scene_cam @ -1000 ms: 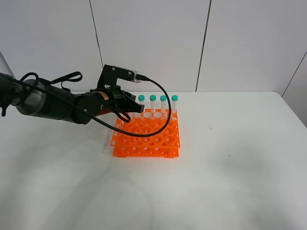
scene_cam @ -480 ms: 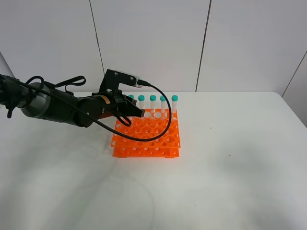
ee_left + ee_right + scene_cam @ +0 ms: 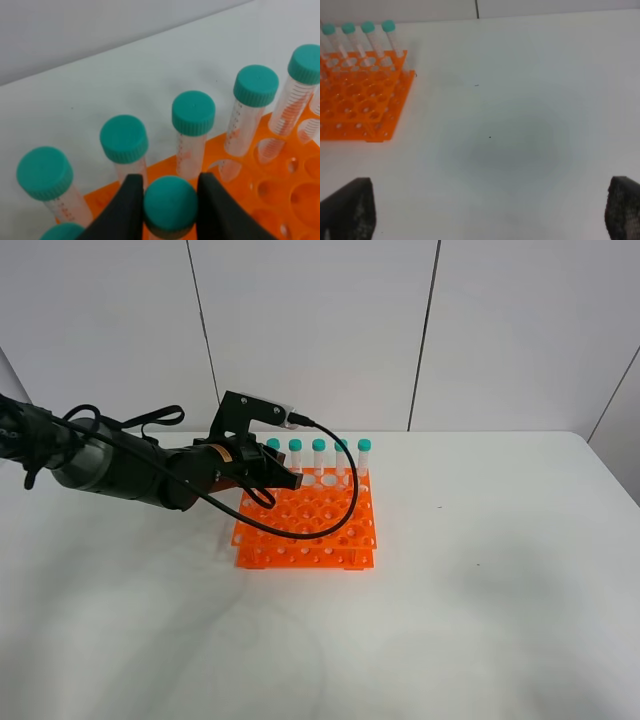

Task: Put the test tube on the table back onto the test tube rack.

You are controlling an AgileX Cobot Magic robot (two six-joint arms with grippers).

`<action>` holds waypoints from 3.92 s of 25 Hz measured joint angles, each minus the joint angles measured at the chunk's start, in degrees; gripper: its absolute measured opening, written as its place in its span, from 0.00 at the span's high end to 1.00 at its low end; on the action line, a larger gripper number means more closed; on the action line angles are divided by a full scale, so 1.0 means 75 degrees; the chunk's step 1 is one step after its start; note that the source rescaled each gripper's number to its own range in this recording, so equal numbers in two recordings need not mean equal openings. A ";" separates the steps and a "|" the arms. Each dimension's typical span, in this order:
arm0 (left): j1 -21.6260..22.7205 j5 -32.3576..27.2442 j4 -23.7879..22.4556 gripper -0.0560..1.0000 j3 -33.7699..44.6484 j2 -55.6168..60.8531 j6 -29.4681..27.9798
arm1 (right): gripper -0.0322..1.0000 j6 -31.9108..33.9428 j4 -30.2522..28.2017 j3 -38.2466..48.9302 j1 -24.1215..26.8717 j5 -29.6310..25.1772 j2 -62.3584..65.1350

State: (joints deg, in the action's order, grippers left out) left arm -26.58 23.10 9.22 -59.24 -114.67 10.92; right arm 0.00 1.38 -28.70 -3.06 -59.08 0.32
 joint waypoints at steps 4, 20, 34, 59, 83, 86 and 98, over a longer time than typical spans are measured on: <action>0.0000 0.0027 0.0023 0.95 -0.0007 -0.0048 -0.0014 | 0.00 0.0000 0.0000 0.0000 0.0000 0.0000 0.0000; 0.0000 -0.0015 0.0022 0.85 -0.0007 -0.0048 -0.0014 | 0.00 0.0000 0.0000 0.0000 0.0000 0.0000 0.0000; -0.0055 -0.0089 -0.0001 0.32 -0.0007 0.0104 -0.0269 | 0.00 0.0000 0.0000 0.0000 0.0000 0.0000 0.0000; 0.1333 -0.4994 -0.0004 0.24 -0.1381 0.1528 0.0464 | 0.00 0.0000 0.0000 0.0000 0.0000 0.0000 0.0000; 0.3977 -0.9949 -0.0216 0.00 -0.1424 0.1924 -0.0639 | 0.00 0.0000 0.0000 0.0000 0.0000 0.0000 0.0000; 0.4018 -1.0044 -0.0583 0.00 -0.1369 0.2458 -0.0817 | 0.00 0.0000 0.0000 0.0000 0.0000 0.0000 0.0000; 0.4018 -1.0392 -0.0584 0.00 0.2357 0.7189 -0.1007 | 0.00 0.0000 0.0000 0.0000 0.0000 0.0000 0.0000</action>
State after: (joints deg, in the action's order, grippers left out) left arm 3.56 -54.83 4.84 -41.56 -60.75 3.37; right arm 0.00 1.38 -28.70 -3.06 -59.08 0.32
